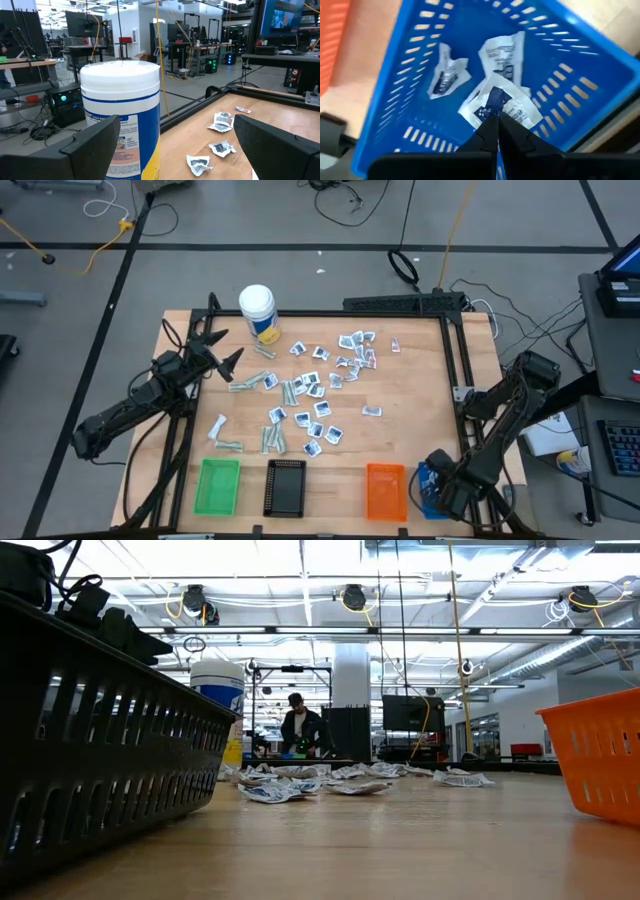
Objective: Pick & Place First Aid Supplies
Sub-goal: Put the alcohol pad into the blue bin
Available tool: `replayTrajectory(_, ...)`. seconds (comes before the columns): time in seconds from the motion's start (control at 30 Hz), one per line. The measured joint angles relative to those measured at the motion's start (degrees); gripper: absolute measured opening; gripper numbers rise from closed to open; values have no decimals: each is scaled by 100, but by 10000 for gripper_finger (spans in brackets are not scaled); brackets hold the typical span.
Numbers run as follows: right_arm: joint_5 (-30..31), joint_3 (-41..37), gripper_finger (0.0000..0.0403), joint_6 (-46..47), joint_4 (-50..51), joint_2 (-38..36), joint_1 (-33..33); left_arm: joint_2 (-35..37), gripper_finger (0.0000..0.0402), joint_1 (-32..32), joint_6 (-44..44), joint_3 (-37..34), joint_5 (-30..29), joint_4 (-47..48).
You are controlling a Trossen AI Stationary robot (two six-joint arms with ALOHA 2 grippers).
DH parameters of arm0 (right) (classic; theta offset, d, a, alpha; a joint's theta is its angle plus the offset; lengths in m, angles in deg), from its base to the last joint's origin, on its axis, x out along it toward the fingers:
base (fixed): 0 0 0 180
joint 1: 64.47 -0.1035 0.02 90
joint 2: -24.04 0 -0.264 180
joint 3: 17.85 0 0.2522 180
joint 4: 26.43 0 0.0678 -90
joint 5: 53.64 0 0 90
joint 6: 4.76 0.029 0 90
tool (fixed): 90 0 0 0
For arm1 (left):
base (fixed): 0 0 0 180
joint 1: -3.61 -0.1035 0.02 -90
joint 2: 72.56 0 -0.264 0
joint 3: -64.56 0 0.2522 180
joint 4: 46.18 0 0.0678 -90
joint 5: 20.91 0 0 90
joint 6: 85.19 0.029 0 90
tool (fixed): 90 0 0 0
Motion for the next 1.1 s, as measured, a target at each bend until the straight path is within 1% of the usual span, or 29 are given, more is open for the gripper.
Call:
replayTrajectory(0.17,7,0,5,-183,24,0,0,0,397,-1,0,-2,0,0)
replayTrajectory(0.27,-3,0,24,-118,92,0,0,0,397,0,0,-1,0,0)
replayTrajectory(0.4,-1,0,75,-117,86,0,2,0,397,1,0,0,0,0)
replayTrajectory(0.6,-4,0,172,-141,91,-9,12,0,397,1,0,-2,0,0)
replayTrajectory(0.67,-3,53,195,-150,197,-13,17,0,397,-1,0,-2,0,0)
replayTrajectory(0.73,-3,197,211,-185,474,-15,26,0,397,1,0,-2,0,-1)
replayTrajectory(0.87,2,577,221,-530,1163,-15,132,0,397,1,0,-2,0,-2)
replayTrajectory(1.1,16,1166,209,-1337,2041,-15,554,0,397,0,0,-1,0,-2)
